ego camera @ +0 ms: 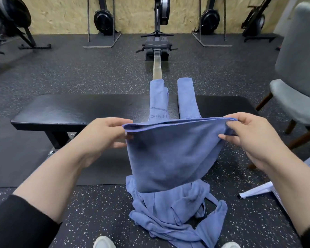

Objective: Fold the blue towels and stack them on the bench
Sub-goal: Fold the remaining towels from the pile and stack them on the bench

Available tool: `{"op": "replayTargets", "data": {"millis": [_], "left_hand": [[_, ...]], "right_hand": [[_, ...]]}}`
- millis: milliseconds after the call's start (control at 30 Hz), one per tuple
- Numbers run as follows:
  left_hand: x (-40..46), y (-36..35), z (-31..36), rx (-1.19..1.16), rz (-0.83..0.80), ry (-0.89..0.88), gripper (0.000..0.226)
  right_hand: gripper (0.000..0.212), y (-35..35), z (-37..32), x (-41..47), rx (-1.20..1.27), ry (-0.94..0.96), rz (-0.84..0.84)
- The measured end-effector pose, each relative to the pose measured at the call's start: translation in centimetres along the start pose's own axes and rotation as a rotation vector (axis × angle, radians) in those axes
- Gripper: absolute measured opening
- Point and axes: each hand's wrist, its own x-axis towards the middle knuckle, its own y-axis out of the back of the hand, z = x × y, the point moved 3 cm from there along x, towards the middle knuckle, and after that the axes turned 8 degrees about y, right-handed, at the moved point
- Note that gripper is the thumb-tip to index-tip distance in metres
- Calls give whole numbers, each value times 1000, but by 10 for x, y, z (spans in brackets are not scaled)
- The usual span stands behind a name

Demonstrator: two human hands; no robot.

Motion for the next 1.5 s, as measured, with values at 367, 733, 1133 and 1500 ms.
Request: {"op": "replayTargets", "data": {"millis": [367,733,1133,1500], "left_hand": [[-4,11,-8,129,201,-178,18],[3,0,7,193,248,-361,28],[4,-73,25,501,108,-532,25],[23,-93,23,222,-60,-363,19]], "right_hand": [[27,6,-5,-13,-161,93,29],[26,14,7,-6,-277,36,58],[58,-37,8,-15,-602,127,-494],[30,-89,4,-14,-305,177,-684]]}}
